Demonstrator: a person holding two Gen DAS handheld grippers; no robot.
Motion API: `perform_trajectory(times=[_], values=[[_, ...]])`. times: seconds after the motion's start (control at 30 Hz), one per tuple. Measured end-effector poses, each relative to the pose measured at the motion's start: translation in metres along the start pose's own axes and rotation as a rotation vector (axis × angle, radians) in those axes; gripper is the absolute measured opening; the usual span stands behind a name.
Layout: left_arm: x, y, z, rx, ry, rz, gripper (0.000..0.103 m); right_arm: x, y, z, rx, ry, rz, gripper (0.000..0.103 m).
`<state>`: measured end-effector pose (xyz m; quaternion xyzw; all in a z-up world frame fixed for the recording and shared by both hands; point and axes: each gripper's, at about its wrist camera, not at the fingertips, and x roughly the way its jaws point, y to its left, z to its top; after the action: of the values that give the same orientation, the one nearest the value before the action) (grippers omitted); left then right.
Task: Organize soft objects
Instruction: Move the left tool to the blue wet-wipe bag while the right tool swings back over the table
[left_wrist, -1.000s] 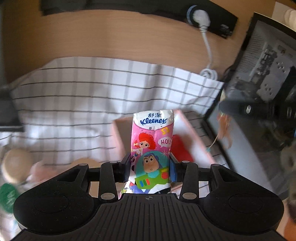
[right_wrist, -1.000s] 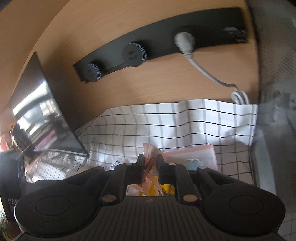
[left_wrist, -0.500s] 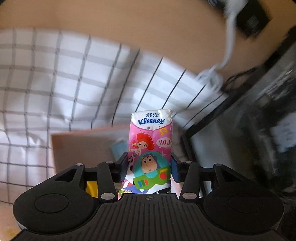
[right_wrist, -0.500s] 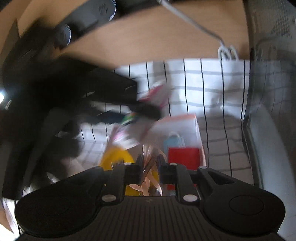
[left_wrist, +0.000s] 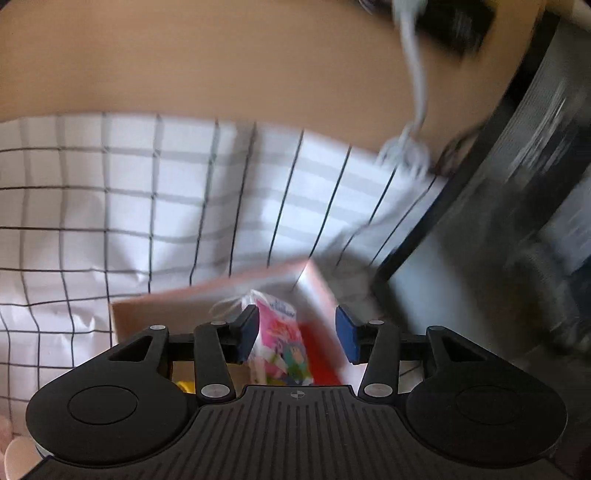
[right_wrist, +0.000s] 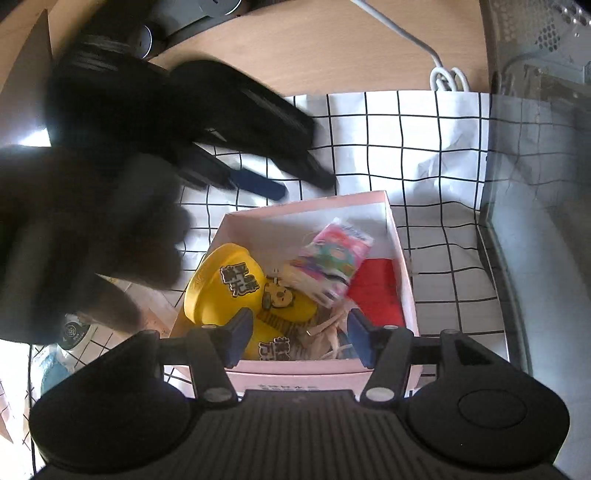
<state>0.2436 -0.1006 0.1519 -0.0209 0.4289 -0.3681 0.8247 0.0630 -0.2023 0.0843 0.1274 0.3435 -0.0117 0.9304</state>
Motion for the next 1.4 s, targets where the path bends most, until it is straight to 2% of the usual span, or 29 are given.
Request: perform_trajectory(times=[0.1, 0.17, 0.23, 0.33, 0.5, 0.6, 0.7, 0.8, 0.83, 0.9, 1.0, 1.03, 1.1, 1.17, 1.27, 1.33, 1.4], values=[[-0.051, 0.015, -0.013, -0.044, -0.092, -0.025, 0.05, -0.011, 0.009, -0.001, -0.011, -0.009, -0.008, 0.06], [-0.091, 0.03, -0.033, -0.054, -0.151, -0.009, 0.05, -0.017, 0.018, -0.001, -0.014, -0.011, -0.004, 0.063], [-0.125, 0.049, -0.057, -0.074, -0.195, 0.042, 0.05, -0.02, 0.03, 0.001, -0.026, -0.008, 0.01, 0.065], [-0.179, 0.092, -0.1, -0.156, -0.258, 0.146, 0.05, -0.024, 0.059, 0.002, -0.091, -0.015, 0.028, 0.065], [-0.274, 0.179, -0.18, -0.402, -0.409, 0.309, 0.05, -0.034, 0.105, 0.0, -0.169, -0.063, 0.099, 0.069], [-0.309, 0.213, -0.215, -0.493, -0.433, 0.385, 0.05, -0.034, 0.136, -0.005, -0.22, -0.079, 0.139, 0.074], [-0.314, 0.226, -0.233, -0.48, -0.354, 0.368, 0.05, -0.024, 0.162, -0.013, -0.262, -0.034, 0.18, 0.074], [-0.295, 0.229, -0.246, -0.444, -0.259, 0.322, 0.05, -0.014, 0.187, -0.027, -0.31, 0.023, 0.197, 0.074], [-0.287, 0.232, -0.251, -0.469, -0.231, 0.336, 0.05, -0.012, 0.193, -0.032, -0.327, 0.038, 0.2, 0.074], [-0.275, 0.241, -0.26, -0.582, -0.183, 0.366, 0.05, -0.009, 0.203, -0.04, -0.359, 0.055, 0.201, 0.074], [-0.263, 0.247, -0.273, -0.69, -0.159, 0.235, 0.05, -0.001, 0.217, -0.049, -0.415, 0.067, 0.196, 0.074], [-0.258, 0.246, -0.273, -0.707, -0.154, 0.219, 0.05, 0.004, 0.22, -0.049, -0.429, 0.069, 0.185, 0.074], [-0.25, 0.245, -0.271, -0.726, -0.156, 0.249, 0.05, 0.014, 0.227, -0.051, -0.454, 0.077, 0.155, 0.074], [-0.249, 0.238, -0.267, -0.705, -0.192, 0.322, 0.05, 0.018, 0.227, -0.053, -0.463, 0.078, 0.153, 0.074], [-0.255, 0.231, -0.265, -0.677, -0.243, 0.391, 0.05, 0.027, 0.231, -0.051, -0.476, 0.047, 0.155, 0.074], [-0.26, 0.228, -0.267, -0.662, -0.251, 0.44, 0.05, 0.041, 0.24, -0.047, -0.504, 0.047, 0.176, 0.069], [-0.264, 0.231, -0.272, -0.681, -0.238, 0.422, 0.05, 0.062, 0.255, -0.044, -0.541, 0.087, 0.203, 0.041]])
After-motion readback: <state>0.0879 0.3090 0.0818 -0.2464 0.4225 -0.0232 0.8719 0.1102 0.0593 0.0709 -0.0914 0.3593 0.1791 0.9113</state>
